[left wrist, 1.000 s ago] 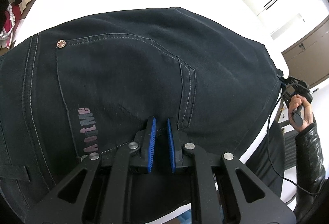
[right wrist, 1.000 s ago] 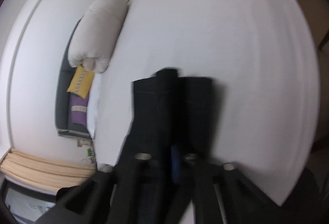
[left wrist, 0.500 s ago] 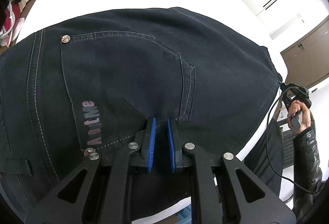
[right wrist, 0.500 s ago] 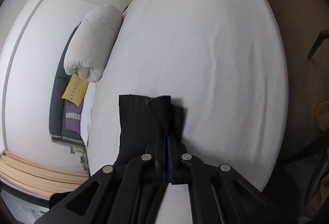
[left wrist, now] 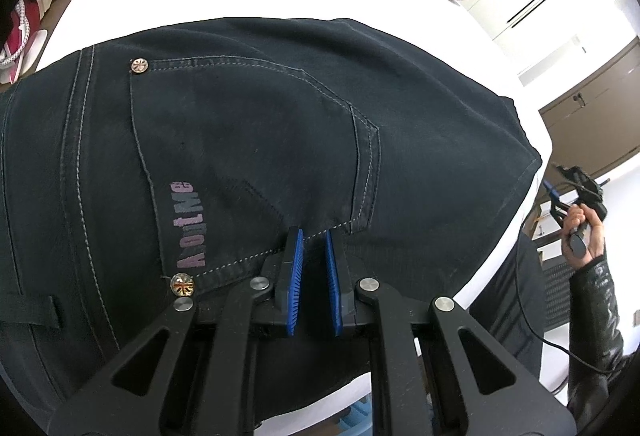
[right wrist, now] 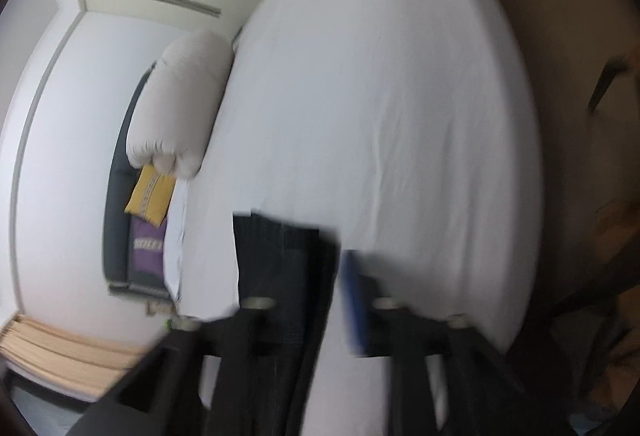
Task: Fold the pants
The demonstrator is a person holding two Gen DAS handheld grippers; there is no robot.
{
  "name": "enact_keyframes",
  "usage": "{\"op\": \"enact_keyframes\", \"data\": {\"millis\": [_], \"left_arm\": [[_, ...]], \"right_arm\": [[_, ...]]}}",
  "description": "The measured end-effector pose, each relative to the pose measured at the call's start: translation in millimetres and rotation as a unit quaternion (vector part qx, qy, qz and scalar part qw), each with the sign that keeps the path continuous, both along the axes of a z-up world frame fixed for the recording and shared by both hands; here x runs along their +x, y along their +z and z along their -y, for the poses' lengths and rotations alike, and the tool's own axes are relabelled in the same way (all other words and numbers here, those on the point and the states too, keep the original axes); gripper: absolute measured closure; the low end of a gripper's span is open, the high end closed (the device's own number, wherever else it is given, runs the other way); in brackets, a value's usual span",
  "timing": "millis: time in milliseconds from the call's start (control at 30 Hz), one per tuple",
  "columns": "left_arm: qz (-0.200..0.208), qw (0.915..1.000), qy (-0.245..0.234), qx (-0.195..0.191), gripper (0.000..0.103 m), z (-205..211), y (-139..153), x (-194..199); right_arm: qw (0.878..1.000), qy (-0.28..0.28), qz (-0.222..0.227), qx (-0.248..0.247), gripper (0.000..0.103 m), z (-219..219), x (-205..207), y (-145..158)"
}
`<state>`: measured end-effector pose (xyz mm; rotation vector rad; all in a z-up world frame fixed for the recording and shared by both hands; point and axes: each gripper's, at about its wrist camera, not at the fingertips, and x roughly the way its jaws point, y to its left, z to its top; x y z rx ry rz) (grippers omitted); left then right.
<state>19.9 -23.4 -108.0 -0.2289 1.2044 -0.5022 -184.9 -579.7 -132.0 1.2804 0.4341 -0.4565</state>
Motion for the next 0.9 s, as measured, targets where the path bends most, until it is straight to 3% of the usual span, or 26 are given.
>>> {"op": "enact_keyframes", "data": {"millis": [67,167,300,467,700,900], "left_arm": [[0.001,1.0000,0.002,-0.008,0.092,-2.7,-1.5,-1.6],[0.001,0.9999,0.006,-0.014,0.092,-8.1,-3.1,-3.7],[0.003,0.9999,0.006,-0.012,0.092,-9.8,-2.4,-5.6],[0.004,0.9998,0.007,-0.019,0.092,-13.0,-1.2,-8.1],[0.005,0.9997,0.009,-0.024,0.092,-18.1,-1.4,-10.9],[0.006,0.9996,0.011,-0.024,0.092,-18.4,-1.3,-10.2]], "right_arm": [[0.997,0.075,0.025,-0.002,0.048,-18.7,9.4,14.4],[0.977,0.210,0.044,0.013,0.048,-72.6,25.0,24.5],[0.955,0.281,0.046,0.083,0.048,-126.8,39.2,3.2],[0.941,0.316,0.032,0.116,0.050,-157.9,59.2,-8.4],[0.931,0.330,-0.011,0.153,0.050,-171.8,63.3,-32.0],[0.922,0.350,-0.017,0.165,0.050,-189.2,77.1,-39.2]]}}
